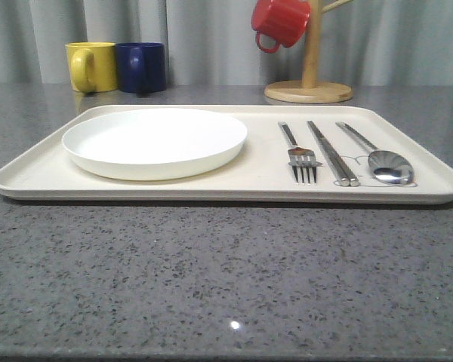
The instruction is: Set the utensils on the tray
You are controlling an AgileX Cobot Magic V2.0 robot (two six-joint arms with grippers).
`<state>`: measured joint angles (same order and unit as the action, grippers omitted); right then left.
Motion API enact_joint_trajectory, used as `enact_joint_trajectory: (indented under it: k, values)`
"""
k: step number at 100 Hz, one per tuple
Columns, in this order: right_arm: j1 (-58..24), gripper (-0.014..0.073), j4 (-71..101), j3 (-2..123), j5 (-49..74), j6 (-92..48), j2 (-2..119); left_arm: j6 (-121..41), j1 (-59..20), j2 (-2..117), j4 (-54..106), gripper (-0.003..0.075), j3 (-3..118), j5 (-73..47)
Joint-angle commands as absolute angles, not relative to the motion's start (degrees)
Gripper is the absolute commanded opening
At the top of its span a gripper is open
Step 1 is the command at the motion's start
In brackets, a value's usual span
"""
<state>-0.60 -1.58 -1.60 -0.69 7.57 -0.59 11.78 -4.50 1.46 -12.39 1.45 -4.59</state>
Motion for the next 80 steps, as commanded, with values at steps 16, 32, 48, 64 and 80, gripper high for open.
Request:
enact_joint_trajectory:
  k: [16,32,48,64,80]
  values:
    - [-0.2,-0.0069,-1.6,-0.5,-5.6,7.0,-1.9,13.2,-4.4,-2.2,-11.9,-0.0018,-1.2,0.9]
    - [-0.2,-0.0069,-1.6,-0.5,-5.6,7.0,-1.9,13.2,-4.4,-2.2,-11.0,-0.0018,-2.2,2.3]
    - [-0.2,-0.0069,-1.6,-0.5,-5.6,7.0,-1.9,13.2,-4.4,-2.2,-10.8,-0.0018,-2.2,2.6]
    - [-0.2,-0.0069,-1.6,-0.5,-5.6,7.0,-1.9,13.2,-4.4,-2.2,-10.8,-0.0018,-2.2,2.6]
    - [-0.2,-0.0069,-1.6,-0.5,-5.6,7.0,-1.9,13.2,-4.4,-2.2,-10.8,-0.0018,-2.2,2.6]
